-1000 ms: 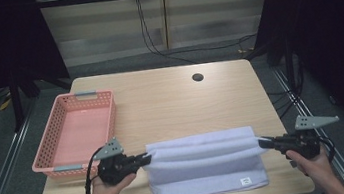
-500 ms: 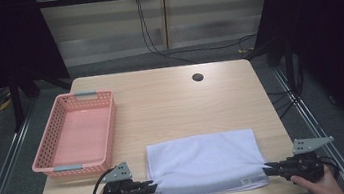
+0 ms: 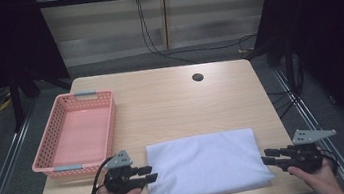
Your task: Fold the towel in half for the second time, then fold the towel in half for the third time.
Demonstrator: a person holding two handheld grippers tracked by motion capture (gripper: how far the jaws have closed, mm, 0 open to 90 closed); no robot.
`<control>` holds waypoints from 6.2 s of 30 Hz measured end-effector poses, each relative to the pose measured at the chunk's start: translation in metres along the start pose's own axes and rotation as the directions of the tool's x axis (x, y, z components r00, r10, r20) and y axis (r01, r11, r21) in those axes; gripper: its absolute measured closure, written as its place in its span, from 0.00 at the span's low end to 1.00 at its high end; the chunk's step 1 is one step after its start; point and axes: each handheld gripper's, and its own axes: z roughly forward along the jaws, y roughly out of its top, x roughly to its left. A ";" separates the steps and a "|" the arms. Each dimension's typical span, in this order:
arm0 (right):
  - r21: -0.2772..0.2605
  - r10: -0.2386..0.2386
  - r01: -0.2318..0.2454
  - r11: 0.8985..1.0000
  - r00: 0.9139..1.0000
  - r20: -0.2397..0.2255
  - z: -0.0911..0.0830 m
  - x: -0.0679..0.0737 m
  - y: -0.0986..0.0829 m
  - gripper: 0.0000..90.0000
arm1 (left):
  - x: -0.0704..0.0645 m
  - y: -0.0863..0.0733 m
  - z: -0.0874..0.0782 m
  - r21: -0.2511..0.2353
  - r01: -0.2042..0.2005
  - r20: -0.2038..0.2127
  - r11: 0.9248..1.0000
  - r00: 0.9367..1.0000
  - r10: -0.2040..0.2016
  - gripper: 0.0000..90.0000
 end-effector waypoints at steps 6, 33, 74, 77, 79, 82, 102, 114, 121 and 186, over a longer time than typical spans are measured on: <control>0.055 -0.010 0.010 0.998 1.000 0.004 0.036 -0.010 0.018 0.64 | 0.024 0.013 0.030 0.053 0.017 -0.049 0.998 0.999 -0.015 0.70; 0.121 -0.031 0.010 0.993 0.985 0.173 0.051 -0.026 0.007 0.62 | 0.035 0.039 0.069 0.049 0.035 -0.016 0.998 0.999 -0.034 0.60; 0.088 -0.253 0.292 0.952 0.918 -0.306 0.207 0.170 0.051 0.38 | 0.063 0.048 0.041 -0.048 0.114 -0.122 0.992 0.985 -0.119 0.45; 0.079 -0.316 0.349 0.934 0.907 -0.277 0.207 0.176 0.049 0.39 | 0.064 0.048 0.040 -0.040 0.110 -0.128 0.993 0.985 -0.114 0.43; 0.083 -0.331 0.363 0.928 0.906 -0.262 0.207 0.179 0.048 0.39 | 0.064 0.048 0.040 -0.045 0.117 -0.128 0.992 0.984 -0.122 0.42; 0.083 -0.343 0.374 0.923 0.903 -0.258 0.207 0.179 0.048 0.39 | 0.065 0.048 0.040 -0.039 0.110 -0.125 0.993 0.986 -0.114 0.41; 0.091 -0.347 0.369 0.925 0.919 -0.188 0.205 0.172 0.053 0.79 | 0.074 0.043 0.065 0.041 0.146 -0.129 0.988 0.982 -0.139 0.32; 0.100 -0.239 0.268 0.958 0.942 -0.236 0.203 0.163 0.056 0.86 | 0.063 0.043 0.075 0.079 0.106 -0.025 0.991 0.994 -0.104 0.89; 0.034 -0.138 0.155 0.987 0.948 -0.286 0.185 0.156 0.075 0.87 | 0.064 0.056 0.057 -0.036 0.185 0.041 0.982 0.982 -0.184 0.89; -0.100 -0.025 0.013 0.995 0.992 -0.121 0.100 0.107 0.055 0.87 | 0.018 0.131 0.129 0.063 0.110 0.005 0.992 0.994 -0.110 0.87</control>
